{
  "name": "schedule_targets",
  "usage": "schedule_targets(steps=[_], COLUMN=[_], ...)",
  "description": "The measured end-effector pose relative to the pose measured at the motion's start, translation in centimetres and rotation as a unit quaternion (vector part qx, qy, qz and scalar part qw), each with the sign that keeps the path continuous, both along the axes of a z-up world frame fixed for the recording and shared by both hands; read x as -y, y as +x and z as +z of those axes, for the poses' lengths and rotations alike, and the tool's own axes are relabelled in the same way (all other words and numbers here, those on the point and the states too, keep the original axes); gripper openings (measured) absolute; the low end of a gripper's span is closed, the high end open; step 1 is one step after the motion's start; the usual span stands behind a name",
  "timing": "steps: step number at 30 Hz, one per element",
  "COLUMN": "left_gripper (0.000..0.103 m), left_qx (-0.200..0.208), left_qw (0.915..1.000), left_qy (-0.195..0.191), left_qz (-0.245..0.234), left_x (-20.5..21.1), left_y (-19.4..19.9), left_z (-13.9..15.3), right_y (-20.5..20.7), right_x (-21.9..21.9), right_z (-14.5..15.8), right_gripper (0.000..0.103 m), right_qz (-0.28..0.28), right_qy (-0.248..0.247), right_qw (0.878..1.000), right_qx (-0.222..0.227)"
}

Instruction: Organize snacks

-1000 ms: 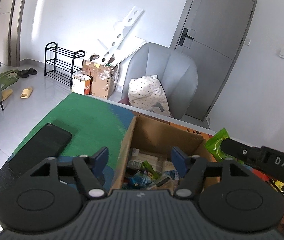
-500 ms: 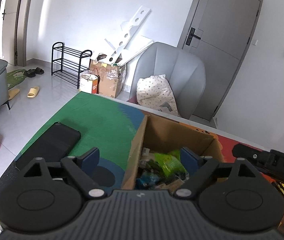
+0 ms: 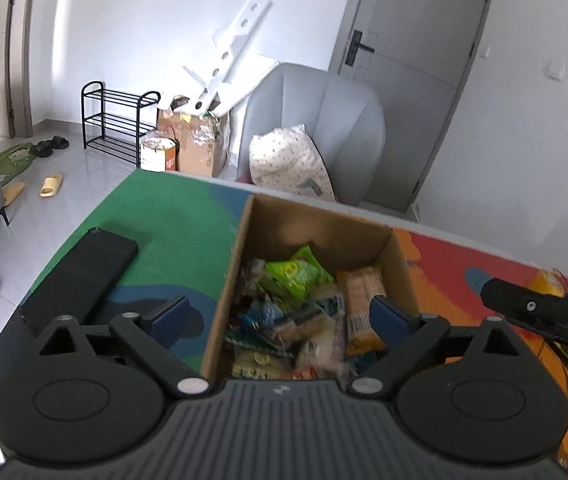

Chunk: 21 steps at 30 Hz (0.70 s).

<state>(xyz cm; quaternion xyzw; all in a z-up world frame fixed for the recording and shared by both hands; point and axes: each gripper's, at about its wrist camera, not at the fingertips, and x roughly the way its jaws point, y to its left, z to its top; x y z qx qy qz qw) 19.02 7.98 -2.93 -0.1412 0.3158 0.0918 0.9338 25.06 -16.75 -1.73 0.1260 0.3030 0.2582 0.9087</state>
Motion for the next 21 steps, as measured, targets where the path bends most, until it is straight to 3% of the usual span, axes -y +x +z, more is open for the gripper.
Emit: schedule_targets(steps=[17,21], left_gripper=[0.103,0.103], left_qx=[0.007,0.013], left_qw=[0.999,0.9986], left_qy=[0.036,0.04], left_qz=[-0.027,-0.033], left_x=[3.3,3.7], left_y=[-3.7,-4.7], left_z=[2.9,3.4], right_y=[-4.1,-4.9], right_x=[3.6,4.1], right_z=[1.7,2.2], right_gripper=[0.103,0.103], right_qz=[-0.03,-0.035], right_qy=[-0.014,-0.02], right_qw=[0.999,0.999], right_qx=[0.017,0.02])
